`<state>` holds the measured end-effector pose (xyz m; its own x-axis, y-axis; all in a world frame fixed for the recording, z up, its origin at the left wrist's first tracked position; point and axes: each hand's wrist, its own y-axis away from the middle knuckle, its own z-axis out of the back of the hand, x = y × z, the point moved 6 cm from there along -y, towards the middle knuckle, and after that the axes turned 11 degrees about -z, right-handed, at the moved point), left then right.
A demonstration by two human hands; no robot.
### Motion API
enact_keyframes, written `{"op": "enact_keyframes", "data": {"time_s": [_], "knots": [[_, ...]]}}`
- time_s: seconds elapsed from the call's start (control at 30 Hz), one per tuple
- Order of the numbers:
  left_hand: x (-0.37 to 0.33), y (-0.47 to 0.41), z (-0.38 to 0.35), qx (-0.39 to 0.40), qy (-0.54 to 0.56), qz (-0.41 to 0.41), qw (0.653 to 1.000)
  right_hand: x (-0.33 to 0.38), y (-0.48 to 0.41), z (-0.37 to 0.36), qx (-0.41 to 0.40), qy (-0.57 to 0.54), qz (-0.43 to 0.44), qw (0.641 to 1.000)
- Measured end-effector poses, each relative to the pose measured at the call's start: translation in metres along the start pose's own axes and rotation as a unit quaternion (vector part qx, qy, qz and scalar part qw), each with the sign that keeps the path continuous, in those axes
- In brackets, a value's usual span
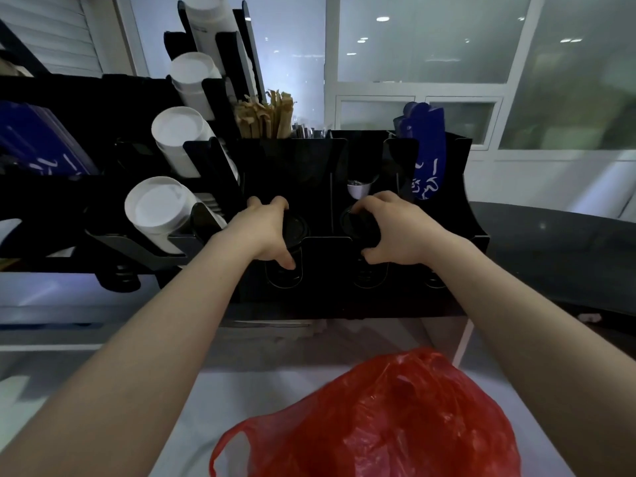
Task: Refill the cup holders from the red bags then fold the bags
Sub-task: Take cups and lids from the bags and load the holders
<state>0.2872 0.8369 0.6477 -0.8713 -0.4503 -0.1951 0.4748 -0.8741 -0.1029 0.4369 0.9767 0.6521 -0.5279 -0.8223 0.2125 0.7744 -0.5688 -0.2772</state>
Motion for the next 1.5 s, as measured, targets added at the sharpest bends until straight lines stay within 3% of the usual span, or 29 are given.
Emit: {"op": "enact_keyframes", "data": {"time_s": [0.2, 0.7, 1.0, 1.5], "knots": [[-0.005, -0.003, -0.009, 0.08, -0.014, -0.018, 0.997, -0.001, -0.001, 0.001, 0.009, -0.018, -0.001, 1.0], [-0.006, -0.009, 0.0, 0.09, 0.131, 0.05, 0.986, -0.001, 0.002, 0.0, 0.016, -0.032, -0.017, 0.999], [0.008, -0.012, 0.019, -0.121, 0.258, 0.04, 0.958, -0.004, 0.003, 0.001, -0.018, -0.063, -0.014, 0.998], [-0.016, 0.009, 0.044, -0.217, 0.293, -0.052, 0.93, -0.016, 0.023, 0.053, -0.17, -0.265, -0.061, 0.947]]}}
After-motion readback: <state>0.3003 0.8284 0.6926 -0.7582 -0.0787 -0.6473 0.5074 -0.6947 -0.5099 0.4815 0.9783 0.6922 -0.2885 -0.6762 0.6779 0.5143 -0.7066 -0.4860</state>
